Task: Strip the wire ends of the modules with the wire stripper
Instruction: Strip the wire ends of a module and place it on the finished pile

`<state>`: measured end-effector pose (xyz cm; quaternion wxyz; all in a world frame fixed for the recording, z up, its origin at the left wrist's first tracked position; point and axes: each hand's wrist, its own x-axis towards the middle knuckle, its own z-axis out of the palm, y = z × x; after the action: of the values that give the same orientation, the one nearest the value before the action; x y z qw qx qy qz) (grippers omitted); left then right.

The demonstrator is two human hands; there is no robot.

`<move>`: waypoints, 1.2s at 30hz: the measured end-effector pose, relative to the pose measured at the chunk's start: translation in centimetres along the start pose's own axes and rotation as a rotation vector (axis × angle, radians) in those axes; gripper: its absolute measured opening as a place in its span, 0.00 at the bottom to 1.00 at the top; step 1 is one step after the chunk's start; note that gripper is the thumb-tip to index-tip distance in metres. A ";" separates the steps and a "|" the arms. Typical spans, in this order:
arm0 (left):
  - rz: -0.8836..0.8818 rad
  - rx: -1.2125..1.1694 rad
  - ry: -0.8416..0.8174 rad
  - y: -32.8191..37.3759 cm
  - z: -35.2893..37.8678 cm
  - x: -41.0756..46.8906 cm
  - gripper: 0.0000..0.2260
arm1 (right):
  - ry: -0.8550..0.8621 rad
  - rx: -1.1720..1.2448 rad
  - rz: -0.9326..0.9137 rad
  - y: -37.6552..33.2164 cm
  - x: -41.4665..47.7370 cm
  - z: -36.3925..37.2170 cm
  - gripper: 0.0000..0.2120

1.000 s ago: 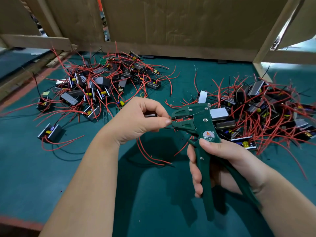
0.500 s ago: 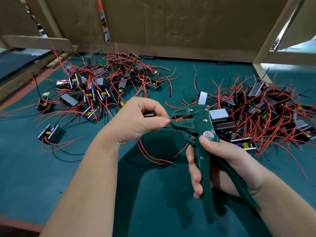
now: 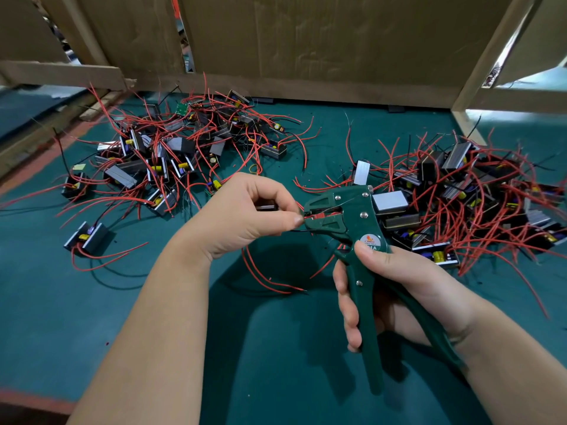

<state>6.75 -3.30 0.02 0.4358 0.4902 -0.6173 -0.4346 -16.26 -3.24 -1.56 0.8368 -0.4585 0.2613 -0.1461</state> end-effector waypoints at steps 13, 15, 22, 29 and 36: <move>-0.086 0.030 -0.128 -0.8 0.6 0.3 0.08 | 0.233 0.061 -0.034 0.6 0.5 1.3 0.27; -0.126 0.016 -0.154 -0.8 0.8 0.3 0.12 | 0.288 0.077 -0.059 0.7 0.8 1.4 0.27; -0.168 -0.011 -0.108 -1.0 1.7 0.6 0.10 | 0.285 0.139 -0.059 0.3 0.8 1.2 0.25; -0.155 -0.121 -0.131 -1.0 1.6 0.5 0.07 | 0.172 0.276 -0.163 -0.2 0.9 0.9 0.19; -0.112 -0.251 -0.079 -0.7 1.7 0.6 0.09 | 0.289 0.388 -0.246 -1.1 0.8 0.3 0.16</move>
<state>5.15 -3.78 -0.97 0.4438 0.4481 -0.5465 -0.5510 -15.46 -4.01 -0.69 0.8389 -0.2921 0.2876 -0.3581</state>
